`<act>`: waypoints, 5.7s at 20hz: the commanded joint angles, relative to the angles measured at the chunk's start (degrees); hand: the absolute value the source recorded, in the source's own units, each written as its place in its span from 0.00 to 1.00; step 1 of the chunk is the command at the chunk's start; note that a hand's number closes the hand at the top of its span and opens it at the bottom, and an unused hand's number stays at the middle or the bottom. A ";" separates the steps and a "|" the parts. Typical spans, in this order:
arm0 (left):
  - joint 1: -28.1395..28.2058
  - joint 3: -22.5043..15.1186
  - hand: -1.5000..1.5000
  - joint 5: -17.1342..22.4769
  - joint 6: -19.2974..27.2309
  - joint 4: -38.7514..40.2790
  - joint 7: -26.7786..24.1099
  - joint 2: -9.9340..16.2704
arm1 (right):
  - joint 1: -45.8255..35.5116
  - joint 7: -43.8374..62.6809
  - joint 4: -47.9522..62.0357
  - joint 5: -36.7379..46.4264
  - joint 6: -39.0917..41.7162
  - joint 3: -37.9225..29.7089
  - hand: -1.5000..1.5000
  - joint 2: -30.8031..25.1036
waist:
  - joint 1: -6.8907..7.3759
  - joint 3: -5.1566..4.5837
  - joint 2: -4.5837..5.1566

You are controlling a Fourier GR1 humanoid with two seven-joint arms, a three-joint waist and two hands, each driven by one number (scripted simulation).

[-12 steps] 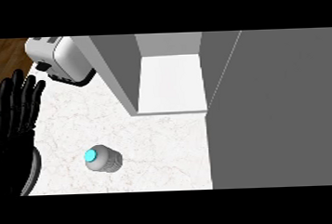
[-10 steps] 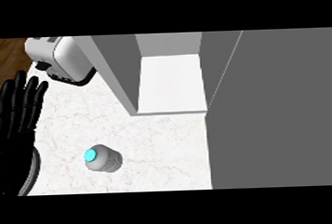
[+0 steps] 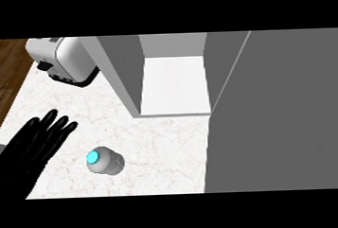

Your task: Pick up the bottled water, place it into the cabinet and close the cabinet

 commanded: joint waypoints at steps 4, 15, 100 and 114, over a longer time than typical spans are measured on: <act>8.26 10.51 0.00 21.94 -9.66 -2.51 5.60 10.68 | 6.51 2.99 -7.36 1.00 0.93 4.73 0.00 0.36 | 0.45 0.04 0.05; 7.66 16.53 0.00 28.80 -11.41 0.24 13.64 12.37 | 3.65 11.92 -12.80 9.21 -3.39 14.20 0.00 4.30 | 0.20 0.05 0.15; -26.76 9.34 1.00 -40.04 25.81 82.65 -54.86 -15.81 | 3.80 15.57 -19.70 8.39 -14.09 20.42 0.00 -6.58 | -0.35 0.04 -0.04; -30.35 -6.53 1.00 -17.64 29.35 64.07 -36.61 -17.49 | 2.82 16.21 -18.64 11.04 -15.85 23.33 0.00 -5.32 | -0.48 0.03 0.03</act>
